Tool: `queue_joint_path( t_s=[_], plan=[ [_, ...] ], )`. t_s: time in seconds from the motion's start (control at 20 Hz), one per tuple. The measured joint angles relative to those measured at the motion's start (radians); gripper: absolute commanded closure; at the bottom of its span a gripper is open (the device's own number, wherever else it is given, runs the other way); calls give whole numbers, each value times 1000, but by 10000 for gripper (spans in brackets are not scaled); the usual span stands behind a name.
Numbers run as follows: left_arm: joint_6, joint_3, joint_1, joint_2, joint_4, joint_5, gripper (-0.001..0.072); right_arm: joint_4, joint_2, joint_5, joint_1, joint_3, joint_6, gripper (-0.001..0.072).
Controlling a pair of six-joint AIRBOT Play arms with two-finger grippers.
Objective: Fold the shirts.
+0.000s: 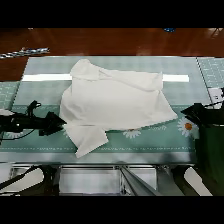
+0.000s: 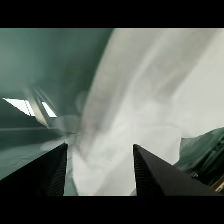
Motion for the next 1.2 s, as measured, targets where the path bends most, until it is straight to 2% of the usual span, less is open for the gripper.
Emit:
queue_joint_path(
  t_s=[0.05,0.1,0.15,0.3,0.4,0.55,0.7,0.8,1.2],
  plan=[
    [0,-1,-36,-11,-18,16,209,6,1,0,0,-2,-1,303],
    [-1,-2,-67,-20,-26,26,388,17,1,1,0,-2,-3,303],
    [0,-3,-98,-32,-23,47,676,32,1,1,0,-2,-3,303],
    [2,12,-144,-49,-19,69,682,37,2,12,-1,8,-7,304],
    [4,39,-153,-54,-11,63,683,-55,2,0,-1,11,36,307],
    [4,80,-158,-58,-18,27,682,-232,-3,-33,-1,-1,146,351],
    [4,101,-160,-58,-21,7,683,-291,-42,-55,-1,-9,185,338],
    [4,108,-161,-58,-23,3,682,-254,-98,-59,-1,-11,155,292],
    [4,114,-161,-58,-26,-8,682,-3,-317,-90,-1,-9,-10,297]
  ],
)
